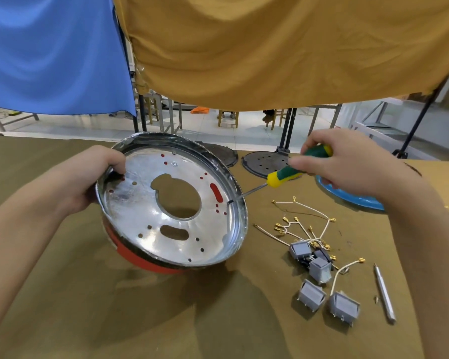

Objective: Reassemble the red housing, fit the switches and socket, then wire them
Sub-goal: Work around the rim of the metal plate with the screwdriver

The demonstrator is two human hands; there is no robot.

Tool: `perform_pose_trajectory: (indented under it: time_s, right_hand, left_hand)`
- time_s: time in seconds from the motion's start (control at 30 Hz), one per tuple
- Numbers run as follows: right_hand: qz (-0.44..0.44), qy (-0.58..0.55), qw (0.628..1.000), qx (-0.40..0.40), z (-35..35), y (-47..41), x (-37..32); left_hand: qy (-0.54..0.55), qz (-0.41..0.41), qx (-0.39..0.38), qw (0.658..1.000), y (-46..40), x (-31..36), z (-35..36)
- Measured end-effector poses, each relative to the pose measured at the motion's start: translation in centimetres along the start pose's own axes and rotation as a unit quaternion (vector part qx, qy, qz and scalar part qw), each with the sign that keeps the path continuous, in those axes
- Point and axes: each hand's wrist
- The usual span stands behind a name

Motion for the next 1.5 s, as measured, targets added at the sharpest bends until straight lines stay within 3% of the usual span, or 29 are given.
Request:
perform_pose_trajectory:
  time_s: [0.1, 0.27, 0.43, 0.53, 0.63, 0.73, 0.93, 1.1, 1.27, 1.33, 1.5]
  right_hand:
    - [0.012, 0.035, 0.999, -0.002, 0.7, -0.3, 0.0]
    - [0.004, -0.096, 0.994, -0.056, -0.1, 0.1, 0.8]
    - [0.009, -0.013, 1.0, 0.025, 0.7, -0.5, 0.9]
    - [0.023, 0.009, 1.0, 0.014, 1.2, -0.7, 1.1]
    - [0.009, -0.102, 0.994, -0.03, 1.3, -0.5, 1.3]
    - [-0.009, -0.123, 0.992, 0.014, 1.7, -0.7, 1.5]
    - [-0.001, 0.0, 0.994, 0.112, 3.4, -1.3, 1.1]
    - [-0.014, -0.133, 0.991, 0.013, 2.3, -1.1, 1.6]
    - [-0.018, -0.014, 0.992, 0.127, 3.5, -1.3, 0.8]
    - [-0.012, 0.003, 0.99, 0.138, 4.0, -1.5, 0.6]
    - [-0.042, -0.14, 0.987, 0.063, 3.3, -1.4, 0.6]
  left_hand:
    - [-0.003, 0.0, 0.002, 1.0, 0.0, 0.0, 0.1]
    - [-0.003, 0.007, 0.001, 1.0, -0.2, 0.0, 0.0]
    - [-0.013, 0.022, 0.012, 1.0, -0.4, 0.1, 0.1]
    - [-0.012, 0.026, 0.019, 0.999, -0.5, 0.1, 0.1]
    - [0.003, 0.02, 0.009, 1.0, -0.6, -0.1, 0.1]
    - [0.029, 0.025, 0.005, 0.999, -0.9, -0.4, 0.1]
    - [0.055, 0.055, 0.001, 0.997, -0.9, -0.7, 0.2]
    - [0.066, 0.057, -0.005, 0.996, -1.1, -1.0, 0.2]
    - [0.076, 0.067, 0.005, 0.995, -1.2, -1.1, 0.3]
    - [0.077, 0.069, 0.002, 0.995, -1.3, -1.2, 0.3]
    - [0.079, 0.073, -0.009, 0.994, -1.5, -1.3, 0.3]
Point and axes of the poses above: each hand's wrist, its own y-axis away from the middle knuckle, its own z-axis out of the palm, x = y × z, and after that the axes turned 6 degrees about -y, right-handed
